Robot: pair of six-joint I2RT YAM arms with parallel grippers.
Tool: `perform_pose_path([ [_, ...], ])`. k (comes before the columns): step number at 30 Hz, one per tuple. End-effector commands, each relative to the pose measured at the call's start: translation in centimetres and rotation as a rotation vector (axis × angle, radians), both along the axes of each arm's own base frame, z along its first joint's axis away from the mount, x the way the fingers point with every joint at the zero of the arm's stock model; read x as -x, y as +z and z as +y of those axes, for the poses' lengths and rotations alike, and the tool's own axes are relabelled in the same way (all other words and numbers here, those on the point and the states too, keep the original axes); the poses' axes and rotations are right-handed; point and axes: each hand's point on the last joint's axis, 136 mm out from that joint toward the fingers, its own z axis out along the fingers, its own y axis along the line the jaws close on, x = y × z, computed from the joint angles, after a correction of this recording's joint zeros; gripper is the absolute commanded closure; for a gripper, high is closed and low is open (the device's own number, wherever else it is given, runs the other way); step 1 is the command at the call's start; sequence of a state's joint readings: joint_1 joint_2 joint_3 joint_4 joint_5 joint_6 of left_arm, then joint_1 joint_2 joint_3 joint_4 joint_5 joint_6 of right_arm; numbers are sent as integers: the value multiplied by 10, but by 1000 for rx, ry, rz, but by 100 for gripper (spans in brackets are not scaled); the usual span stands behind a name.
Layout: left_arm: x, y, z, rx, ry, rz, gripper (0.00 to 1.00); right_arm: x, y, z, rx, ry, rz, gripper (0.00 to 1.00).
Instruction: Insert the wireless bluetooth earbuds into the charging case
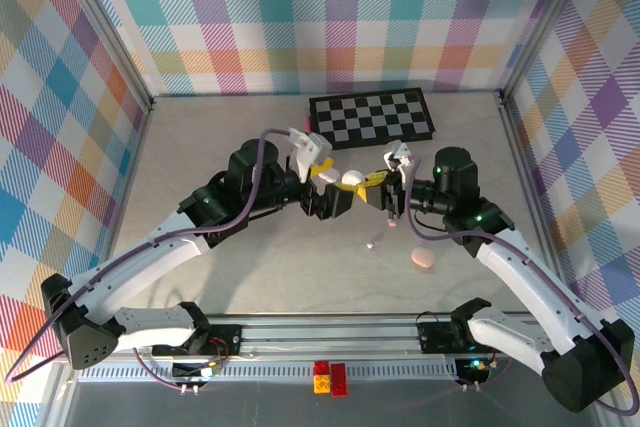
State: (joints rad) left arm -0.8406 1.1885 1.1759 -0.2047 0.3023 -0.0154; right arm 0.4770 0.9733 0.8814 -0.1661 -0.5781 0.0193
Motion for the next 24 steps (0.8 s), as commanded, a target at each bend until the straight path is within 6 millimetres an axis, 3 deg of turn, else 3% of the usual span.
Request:
perform_pose_path([
  [1, 21, -11, -5, -60, -180, -117, 5, 23, 17, 1, 39, 133, -61, 90],
  [4, 22, -11, -4, -24, -188, -187, 8, 32, 29, 2, 39, 195, -67, 90],
  [10, 19, -18, 3, 50, -228, -159, 10, 44, 45, 6, 23, 280, -76, 90],
  [17, 37, -11, -5, 123, -376, -91, 31, 46, 51, 10, 27, 333, -71, 91],
  [24, 45, -8, -4, 139, -406, -81, 52, 46, 52, 11, 36, 352, -64, 92],
])
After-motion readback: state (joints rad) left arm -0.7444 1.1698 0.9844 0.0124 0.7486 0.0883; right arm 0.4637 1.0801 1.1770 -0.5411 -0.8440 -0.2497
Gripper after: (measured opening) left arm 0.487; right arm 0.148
